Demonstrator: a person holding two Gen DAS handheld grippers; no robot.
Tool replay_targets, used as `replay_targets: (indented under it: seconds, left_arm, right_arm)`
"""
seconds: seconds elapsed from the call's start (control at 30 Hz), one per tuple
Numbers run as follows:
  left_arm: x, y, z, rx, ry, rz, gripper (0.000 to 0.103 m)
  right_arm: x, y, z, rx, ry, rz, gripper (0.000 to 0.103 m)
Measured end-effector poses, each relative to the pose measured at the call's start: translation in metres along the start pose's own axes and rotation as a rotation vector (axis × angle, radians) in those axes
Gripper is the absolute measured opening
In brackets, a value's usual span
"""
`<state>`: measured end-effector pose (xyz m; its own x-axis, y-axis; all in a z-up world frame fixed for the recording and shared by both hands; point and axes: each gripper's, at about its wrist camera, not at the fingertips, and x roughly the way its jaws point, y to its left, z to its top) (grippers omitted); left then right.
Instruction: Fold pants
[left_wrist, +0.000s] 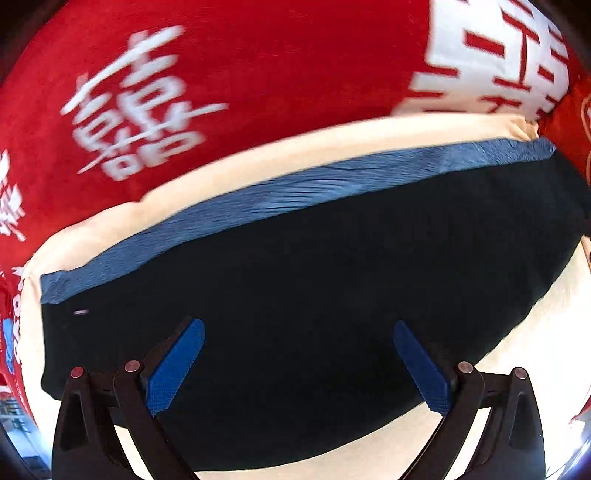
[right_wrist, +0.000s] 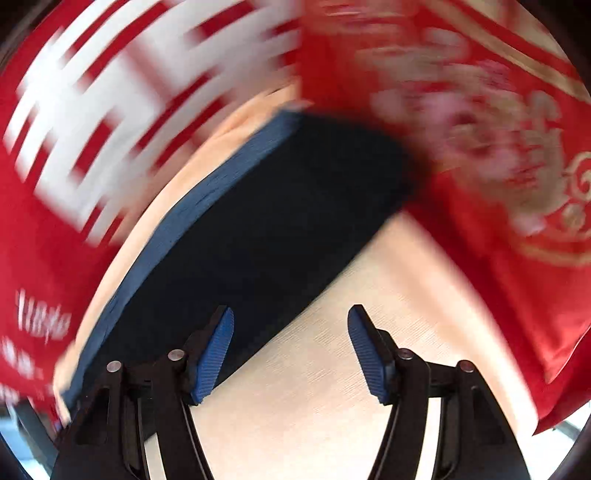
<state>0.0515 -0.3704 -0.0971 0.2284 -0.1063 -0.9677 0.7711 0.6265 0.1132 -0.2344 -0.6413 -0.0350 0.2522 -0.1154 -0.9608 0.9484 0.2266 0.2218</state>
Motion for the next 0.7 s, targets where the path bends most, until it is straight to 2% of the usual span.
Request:
replay_targets:
  seconds: [0.03,0.1,0.13,0.23,0.37,0.4,0.43,0.53,0.7]
  left_arm:
    - [0.005,-0.011,0.003,0.001,0.012,0.003,0.103]
    - [0.008,-0.026,0.005,0.009,0.023,0.018,0.103]
    - [0.007,-0.033,0.005,0.015,0.017,0.032,0.103]
    - [0.005,-0.042,0.006,0.036,0.008,0.067,0.103]
    - [0.008,-0.041,0.007,0.031,0.018,0.075,0.103]
    - [0.008,-0.041,0.007,0.032,0.02,0.079,0.103]
    - [0.008,-0.042,0.008,0.034,0.022,0.084,0.103]
    - [0.01,-0.045,0.009,0.027,0.028,0.09,0.103]
    - [0.01,-0.043,0.01,-0.031,0.063,0.076,0.103]
  right_arm:
    - [0.002,-0.009,0.008,0.009,-0.015,-0.009,0.043]
    - [0.006,-0.021,0.024,0.015,-0.033,-0.011,0.025]
    - [0.009,-0.024,0.028,0.013,-0.034,-0.001,0.011]
    - [0.011,-0.031,0.043,-0.012,-0.05,-0.005,0.01]
    - [0.01,-0.023,0.026,-0.059,-0.067,-0.045,0.013]
    - [0.005,-0.022,0.022,-0.054,-0.069,-0.026,0.013]
    - [0.003,-0.023,0.019,-0.042,-0.057,0.012,0.019]
    - [0.001,-0.025,0.002,-0.002,0.043,0.165,0.024]
    - [0.006,-0.01,-0.052,-0.022,0.181,0.277,0.027]
